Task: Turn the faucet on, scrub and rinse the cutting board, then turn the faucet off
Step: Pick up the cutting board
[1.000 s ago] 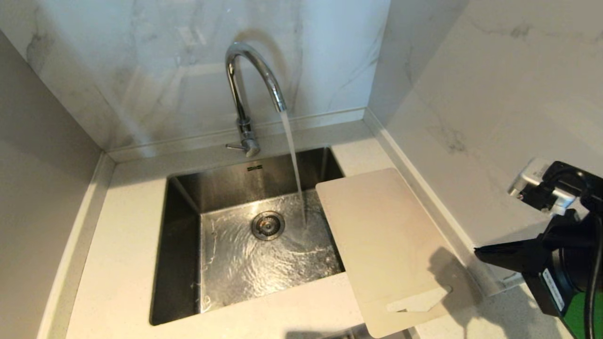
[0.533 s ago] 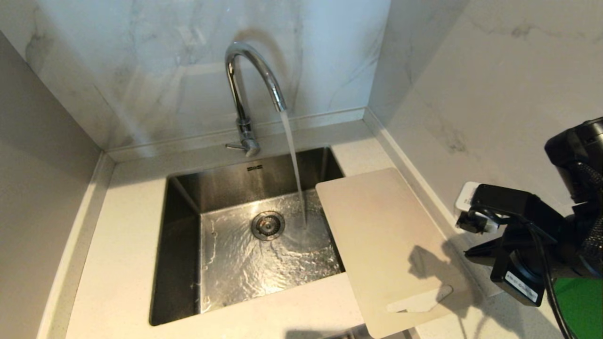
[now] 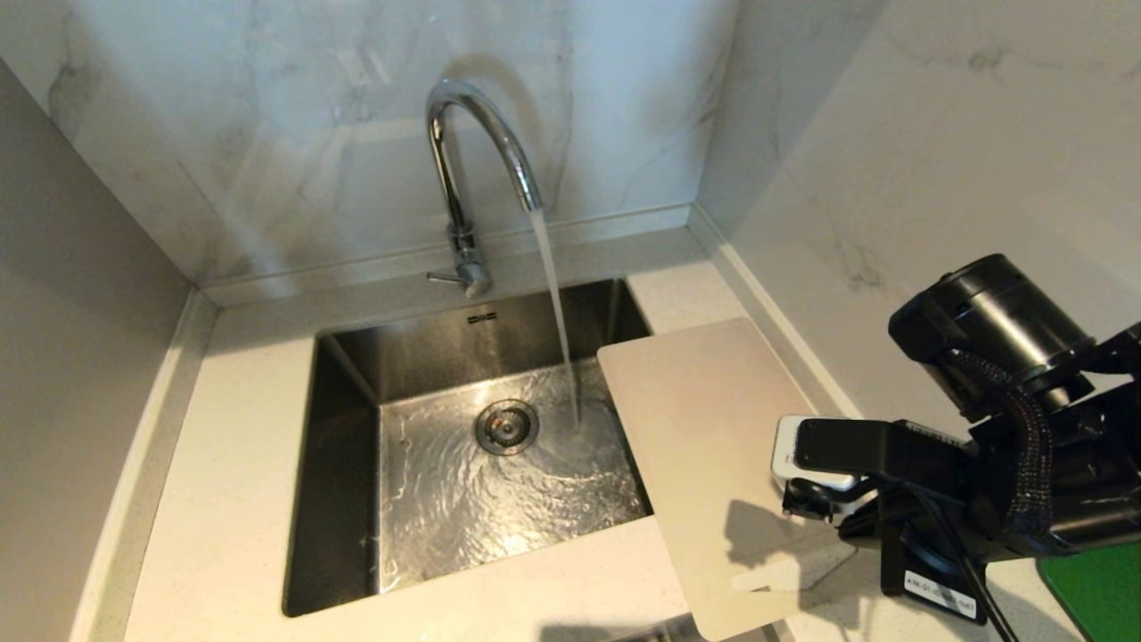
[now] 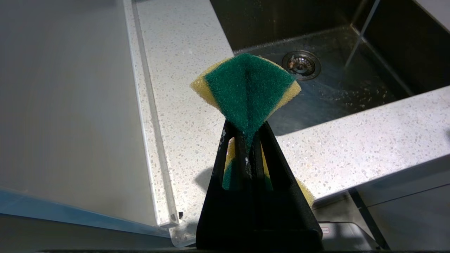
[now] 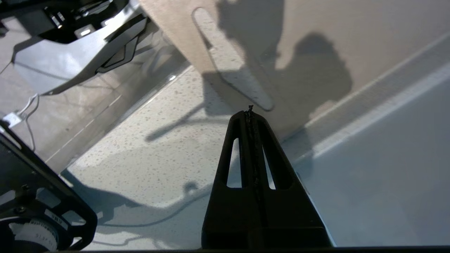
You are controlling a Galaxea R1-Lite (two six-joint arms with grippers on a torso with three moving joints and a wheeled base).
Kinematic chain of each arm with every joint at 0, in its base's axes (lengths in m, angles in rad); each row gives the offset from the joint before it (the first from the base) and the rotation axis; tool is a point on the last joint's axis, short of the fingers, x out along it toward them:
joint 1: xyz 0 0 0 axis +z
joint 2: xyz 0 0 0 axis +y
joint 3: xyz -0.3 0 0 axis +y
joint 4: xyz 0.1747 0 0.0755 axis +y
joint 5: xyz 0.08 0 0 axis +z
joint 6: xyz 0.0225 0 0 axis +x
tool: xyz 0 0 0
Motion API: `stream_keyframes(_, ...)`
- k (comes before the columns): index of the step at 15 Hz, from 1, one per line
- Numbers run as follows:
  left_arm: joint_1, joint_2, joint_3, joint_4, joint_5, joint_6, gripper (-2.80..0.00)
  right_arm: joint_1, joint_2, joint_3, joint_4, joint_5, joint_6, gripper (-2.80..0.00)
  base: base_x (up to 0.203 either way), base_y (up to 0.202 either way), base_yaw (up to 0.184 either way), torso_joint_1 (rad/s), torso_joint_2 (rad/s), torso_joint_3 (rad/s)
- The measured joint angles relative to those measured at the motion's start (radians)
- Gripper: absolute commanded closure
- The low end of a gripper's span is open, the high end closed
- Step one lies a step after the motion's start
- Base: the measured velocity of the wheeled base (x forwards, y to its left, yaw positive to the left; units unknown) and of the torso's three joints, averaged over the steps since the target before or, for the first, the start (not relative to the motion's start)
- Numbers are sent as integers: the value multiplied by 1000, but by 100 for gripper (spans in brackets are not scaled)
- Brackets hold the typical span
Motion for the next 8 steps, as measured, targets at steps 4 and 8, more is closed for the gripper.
stream_keyframes(4,0,0,0,0,0,-1,0,2,13,81,1,8,-118,-280,0,0,0,0,0,0)
stream_keyframes(8,0,0,0,0,-1,2,0,4,28,119,-3,67,-125,-280,0,0,0,0,0,0)
